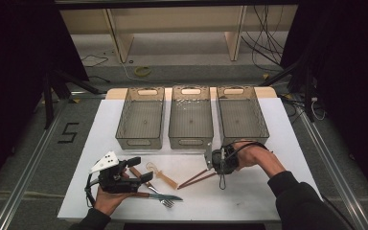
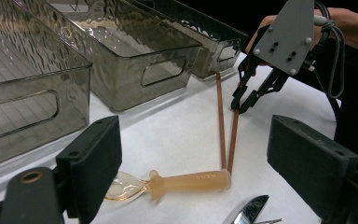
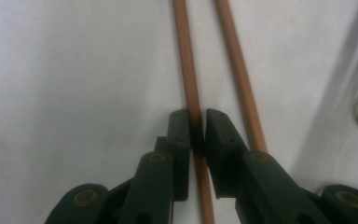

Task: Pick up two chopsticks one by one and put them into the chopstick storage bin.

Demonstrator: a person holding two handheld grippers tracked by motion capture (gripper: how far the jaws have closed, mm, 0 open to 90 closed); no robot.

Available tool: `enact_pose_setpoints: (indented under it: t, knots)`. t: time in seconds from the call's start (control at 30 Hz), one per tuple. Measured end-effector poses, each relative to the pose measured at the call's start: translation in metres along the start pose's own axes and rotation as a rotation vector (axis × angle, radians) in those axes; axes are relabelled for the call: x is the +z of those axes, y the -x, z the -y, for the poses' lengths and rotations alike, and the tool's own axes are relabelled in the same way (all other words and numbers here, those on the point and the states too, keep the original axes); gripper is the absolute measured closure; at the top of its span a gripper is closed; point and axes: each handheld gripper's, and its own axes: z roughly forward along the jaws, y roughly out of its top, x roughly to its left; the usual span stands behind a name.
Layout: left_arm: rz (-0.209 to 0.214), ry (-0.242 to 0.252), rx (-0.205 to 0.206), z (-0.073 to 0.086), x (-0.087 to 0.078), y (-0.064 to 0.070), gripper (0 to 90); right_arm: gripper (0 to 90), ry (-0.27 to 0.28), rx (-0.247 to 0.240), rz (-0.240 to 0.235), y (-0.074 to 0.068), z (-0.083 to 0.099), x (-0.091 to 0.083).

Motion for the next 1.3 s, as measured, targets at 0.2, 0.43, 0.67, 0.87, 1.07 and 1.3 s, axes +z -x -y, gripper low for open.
enact_pose_setpoints:
  t: [0.2,0.43,0.67,0.87,1.07,1.3]
  knots:
    - [-0.001,0.001,-0.001,0.0,0.0,0.0,17.4,82.7,0.003,-0.034,-0.008,-0.002,0.001,0.0]
    - [-0.002,0.001,0.0,0.0,0.0,0.0,17.4,84.3,0.003,-0.064,-0.019,-0.003,0.001,-0.001]
    - [-0.001,0.001,-0.001,0.0,0.0,0.0,17.4,84.6,0.004,-0.078,-0.029,-0.004,0.004,-0.004]
    - [-0.001,0.001,-0.002,0.0,0.0,0.0,17.4,84.7,0.035,-0.051,-0.006,-0.004,0.01,-0.016]
    - [0.001,-0.01,0.001,-0.001,0.001,0.0,17.4,84.7,0.076,-0.021,0.059,-0.004,0.012,-0.031]
    - [0.006,-0.05,0.024,-0.006,0.006,0.003,17.5,84.6,0.09,-0.011,0.096,-0.008,0.002,-0.04]
